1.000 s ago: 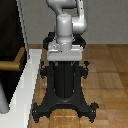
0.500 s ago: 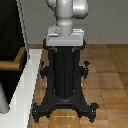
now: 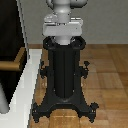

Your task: Open the door by pressing down and pulling on the handle.

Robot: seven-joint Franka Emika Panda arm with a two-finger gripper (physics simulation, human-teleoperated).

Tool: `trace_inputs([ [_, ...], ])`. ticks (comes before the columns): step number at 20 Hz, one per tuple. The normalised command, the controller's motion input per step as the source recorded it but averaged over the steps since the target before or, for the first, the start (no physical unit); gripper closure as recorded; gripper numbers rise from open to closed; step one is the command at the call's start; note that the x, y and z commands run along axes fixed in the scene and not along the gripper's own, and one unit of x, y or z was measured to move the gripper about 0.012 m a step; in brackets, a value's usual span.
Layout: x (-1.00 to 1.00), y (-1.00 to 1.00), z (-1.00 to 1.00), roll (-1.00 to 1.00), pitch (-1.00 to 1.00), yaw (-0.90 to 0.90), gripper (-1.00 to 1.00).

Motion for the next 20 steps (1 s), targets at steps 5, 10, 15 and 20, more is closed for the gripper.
trace_inputs([
  [5, 0.0, -1.0, 0.0, 0.0, 0.0, 0.0, -1.0],
  [10, 0.0, -0.6, 0.0, 0.0, 0.0, 0.0, -1.0],
  [15, 0.0, -0.4, 0.0, 0.0, 0.0, -0.03, -1.0],
  [20, 0.0, -0.2, 0.0, 0.0, 0.0, -0.03, -1.0],
])
